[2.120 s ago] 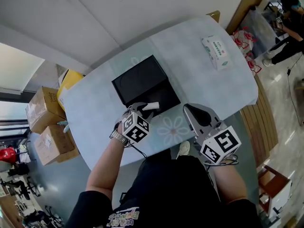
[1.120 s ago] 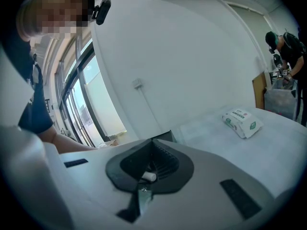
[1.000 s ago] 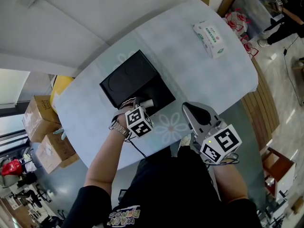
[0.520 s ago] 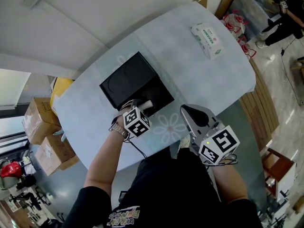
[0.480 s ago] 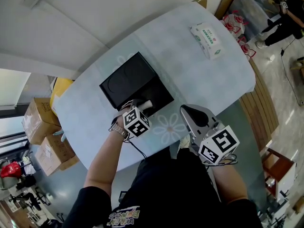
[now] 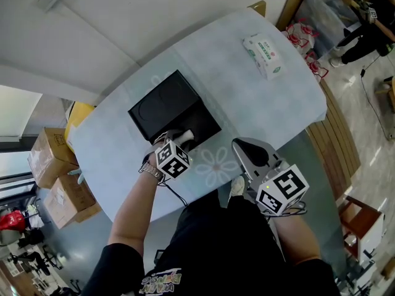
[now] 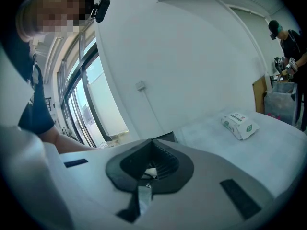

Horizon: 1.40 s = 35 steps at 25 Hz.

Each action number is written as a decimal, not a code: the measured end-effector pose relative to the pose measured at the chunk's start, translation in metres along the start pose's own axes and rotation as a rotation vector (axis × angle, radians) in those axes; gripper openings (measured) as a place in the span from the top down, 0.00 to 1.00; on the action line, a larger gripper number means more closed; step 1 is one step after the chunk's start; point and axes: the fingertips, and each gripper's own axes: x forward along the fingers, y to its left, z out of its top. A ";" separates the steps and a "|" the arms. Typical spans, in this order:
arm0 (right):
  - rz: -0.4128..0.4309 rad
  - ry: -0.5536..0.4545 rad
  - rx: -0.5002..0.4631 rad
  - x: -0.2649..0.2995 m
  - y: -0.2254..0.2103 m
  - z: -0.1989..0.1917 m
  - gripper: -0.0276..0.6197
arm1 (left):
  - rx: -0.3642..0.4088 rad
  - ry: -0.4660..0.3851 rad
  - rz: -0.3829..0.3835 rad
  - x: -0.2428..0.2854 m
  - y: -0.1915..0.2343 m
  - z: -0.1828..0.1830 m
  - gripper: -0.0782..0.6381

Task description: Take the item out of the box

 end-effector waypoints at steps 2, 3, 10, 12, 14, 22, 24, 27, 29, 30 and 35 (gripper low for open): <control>0.004 -0.004 -0.004 -0.004 0.002 0.002 0.94 | -0.007 -0.011 0.013 -0.006 0.000 0.004 0.69; 0.006 -0.007 -0.007 -0.005 0.003 0.003 0.94 | -0.009 -0.017 0.021 -0.008 0.000 0.005 0.69; 0.032 -0.023 -0.036 -0.017 0.012 0.010 0.94 | -0.033 -0.067 0.100 -0.033 0.000 0.016 0.69; 0.042 -0.027 -0.046 -0.021 0.016 0.012 0.94 | -0.050 -0.089 0.128 -0.042 0.000 0.020 0.69; 0.053 -0.029 -0.056 -0.024 0.020 0.012 0.94 | -0.061 -0.109 0.148 -0.052 -0.003 0.023 0.69; 0.110 -0.042 -0.110 -0.039 0.037 0.021 0.94 | -0.168 -0.233 0.224 -0.102 -0.012 0.042 0.69; 0.125 -0.048 -0.124 -0.044 0.041 0.024 0.94 | -0.221 -0.287 0.242 -0.120 -0.014 0.049 0.69; 0.151 -0.056 -0.149 -0.053 0.050 0.027 0.94 | -0.319 -0.392 0.263 -0.151 -0.018 0.060 0.69; 0.169 -0.060 -0.167 -0.059 0.055 0.030 0.94 | -0.384 -0.475 0.282 -0.173 -0.022 0.069 0.69; 0.179 -0.063 -0.175 -0.063 0.059 0.031 0.94 | -0.415 -0.517 0.295 -0.185 -0.025 0.072 0.69; 0.227 -0.079 -0.221 -0.080 0.077 0.035 0.94 | -0.520 -0.688 0.389 -0.246 -0.047 0.081 0.69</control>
